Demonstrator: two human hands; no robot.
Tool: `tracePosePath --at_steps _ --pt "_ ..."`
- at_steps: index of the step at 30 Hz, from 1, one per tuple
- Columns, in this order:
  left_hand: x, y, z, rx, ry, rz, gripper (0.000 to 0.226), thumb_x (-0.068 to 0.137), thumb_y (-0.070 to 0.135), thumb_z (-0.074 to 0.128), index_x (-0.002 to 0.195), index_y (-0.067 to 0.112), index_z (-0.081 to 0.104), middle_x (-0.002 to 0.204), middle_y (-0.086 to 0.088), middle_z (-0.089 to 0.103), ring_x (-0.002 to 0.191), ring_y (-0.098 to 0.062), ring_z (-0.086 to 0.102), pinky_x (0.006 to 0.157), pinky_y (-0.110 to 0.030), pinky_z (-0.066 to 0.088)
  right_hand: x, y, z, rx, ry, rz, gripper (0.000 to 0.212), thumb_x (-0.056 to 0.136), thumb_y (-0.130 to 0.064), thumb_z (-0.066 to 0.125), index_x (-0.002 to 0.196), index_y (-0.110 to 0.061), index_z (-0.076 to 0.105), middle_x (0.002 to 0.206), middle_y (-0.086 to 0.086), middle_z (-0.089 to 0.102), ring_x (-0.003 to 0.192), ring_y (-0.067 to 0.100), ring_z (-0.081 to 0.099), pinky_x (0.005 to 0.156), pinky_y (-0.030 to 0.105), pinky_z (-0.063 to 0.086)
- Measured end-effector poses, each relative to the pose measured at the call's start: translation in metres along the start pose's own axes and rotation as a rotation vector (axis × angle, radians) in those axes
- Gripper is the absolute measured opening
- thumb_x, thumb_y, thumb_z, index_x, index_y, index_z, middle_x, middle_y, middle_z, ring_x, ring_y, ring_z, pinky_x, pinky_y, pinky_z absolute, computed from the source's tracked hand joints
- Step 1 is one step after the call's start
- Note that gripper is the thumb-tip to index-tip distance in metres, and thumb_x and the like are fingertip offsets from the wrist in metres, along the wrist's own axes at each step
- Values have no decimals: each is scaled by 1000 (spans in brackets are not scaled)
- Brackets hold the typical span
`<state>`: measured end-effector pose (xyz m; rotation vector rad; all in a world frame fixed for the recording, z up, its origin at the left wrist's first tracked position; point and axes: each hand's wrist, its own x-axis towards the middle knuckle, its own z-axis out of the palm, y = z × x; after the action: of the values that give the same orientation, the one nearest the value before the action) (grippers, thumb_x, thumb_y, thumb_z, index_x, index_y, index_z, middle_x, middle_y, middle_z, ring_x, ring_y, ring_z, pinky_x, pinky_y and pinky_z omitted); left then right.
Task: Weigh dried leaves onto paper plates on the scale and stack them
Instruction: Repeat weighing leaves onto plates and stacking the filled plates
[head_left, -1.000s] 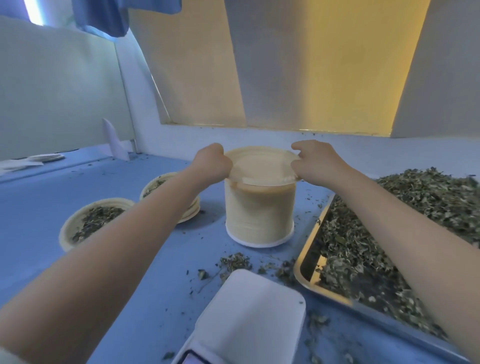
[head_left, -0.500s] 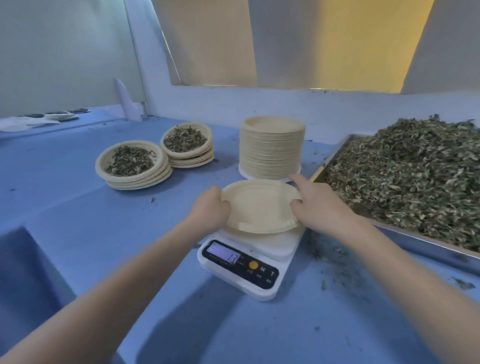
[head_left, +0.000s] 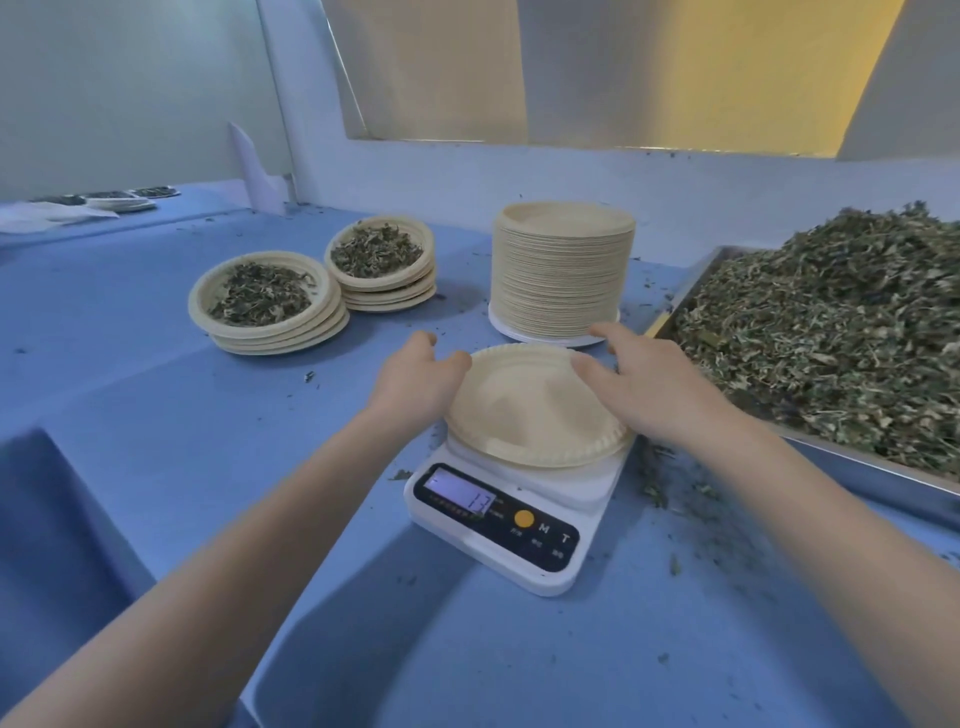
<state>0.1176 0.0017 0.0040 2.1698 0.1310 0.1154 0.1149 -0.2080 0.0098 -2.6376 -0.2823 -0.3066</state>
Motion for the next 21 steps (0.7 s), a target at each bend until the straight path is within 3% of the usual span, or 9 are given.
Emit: tracePosePath --at_steps 4,7,10,13,15,16,19,21 --pt "1 2 0 -4 14 28 55 94 34 47 144 16 33 137 -3 45 102 -14 43 83 -28 33 2 -5 1 1 -2 -8 55 97 -48 37 144 -21 33 126 8 58 116 25 52 88 36 41" --pt "1 4 2 10 32 61 53 93 32 48 142 16 36 111 5 50 86 -10 44 74 -27 34 2 -7 2 6 0 -15 57 97 -52 35 145 -22 33 128 7 57 117 24 51 90 36 41" --pt "3 6 4 14 34 78 54 93 31 50 142 15 36 122 2 49 88 -8 47 76 -27 34 2 -8 1 3 -4 -22 60 96 -55 31 145 -22 32 133 6 53 120 24 50 92 37 42" --pt "3 8 7 25 37 89 54 92 30 52 141 16 37 91 13 43 70 3 40 61 -25 34 1 -8 1 0 1 -28 61 96 -56 30 146 -21 32 137 6 51 120 24 50 92 37 42" --pt "2 9 9 45 48 111 53 91 29 53 140 15 38 81 18 37 65 5 37 55 -18 33 0 -7 1 2 3 -32 61 96 -57 30 145 -21 32 138 5 50 123 24 48 94 38 42" --pt "2 10 8 63 50 128 53 91 29 53 140 15 38 85 17 41 64 5 38 55 -17 32 0 -6 0 3 2 -34 61 96 -57 30 146 -21 32 139 5 49 125 24 47 95 38 41" --pt "0 17 5 125 73 180 54 90 29 54 140 15 39 127 0 48 67 4 40 56 -21 33 -1 -2 -2 -8 7 -38 62 95 -58 30 146 -22 31 142 4 46 128 24 44 95 38 39" --pt "-2 26 4 151 84 221 54 90 29 55 140 16 39 138 -1 43 88 -4 50 70 -24 35 -2 2 -6 -23 16 -34 63 95 -58 31 146 -22 31 142 4 46 128 23 44 94 37 39"
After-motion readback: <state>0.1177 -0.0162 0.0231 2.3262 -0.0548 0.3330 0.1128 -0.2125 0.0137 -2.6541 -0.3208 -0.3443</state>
